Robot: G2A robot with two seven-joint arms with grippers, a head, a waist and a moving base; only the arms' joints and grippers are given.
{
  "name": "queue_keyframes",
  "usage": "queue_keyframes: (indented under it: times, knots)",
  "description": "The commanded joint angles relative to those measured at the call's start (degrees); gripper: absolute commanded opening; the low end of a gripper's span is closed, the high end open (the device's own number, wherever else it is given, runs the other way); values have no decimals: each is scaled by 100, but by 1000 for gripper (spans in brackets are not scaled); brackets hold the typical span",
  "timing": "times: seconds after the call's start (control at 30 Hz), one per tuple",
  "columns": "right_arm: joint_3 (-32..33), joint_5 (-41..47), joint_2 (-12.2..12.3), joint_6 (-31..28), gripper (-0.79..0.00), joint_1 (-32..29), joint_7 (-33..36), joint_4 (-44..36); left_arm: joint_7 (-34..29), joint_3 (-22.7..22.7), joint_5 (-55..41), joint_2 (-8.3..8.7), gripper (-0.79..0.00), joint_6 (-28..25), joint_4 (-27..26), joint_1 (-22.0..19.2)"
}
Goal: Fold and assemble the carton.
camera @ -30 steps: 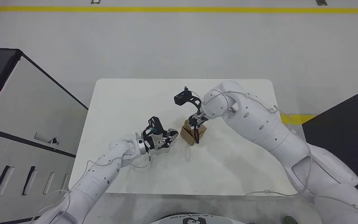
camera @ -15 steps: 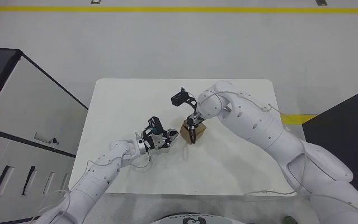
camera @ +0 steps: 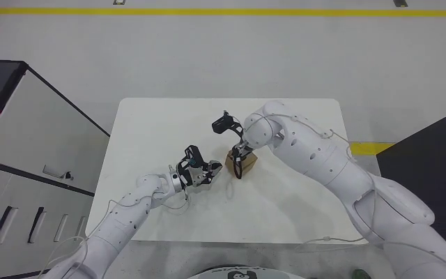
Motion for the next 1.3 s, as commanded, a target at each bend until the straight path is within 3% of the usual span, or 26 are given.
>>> queue_keyframes:
  times: [0.0, 1.07, 1.27]
  knots:
    - [-8, -8, -18, -5, -785, 5, 1, 27, 0, 0, 0, 0, -785, 0, 0, 0]
    - [-221, -483, -360, 85, -782, 73, 67, 482, 0, 0, 0, 0, -785, 0, 0, 0]
    - [-193, -491, -405, 63, -650, 56, 58, 568, 0, 0, 0, 0, -785, 0, 0, 0]
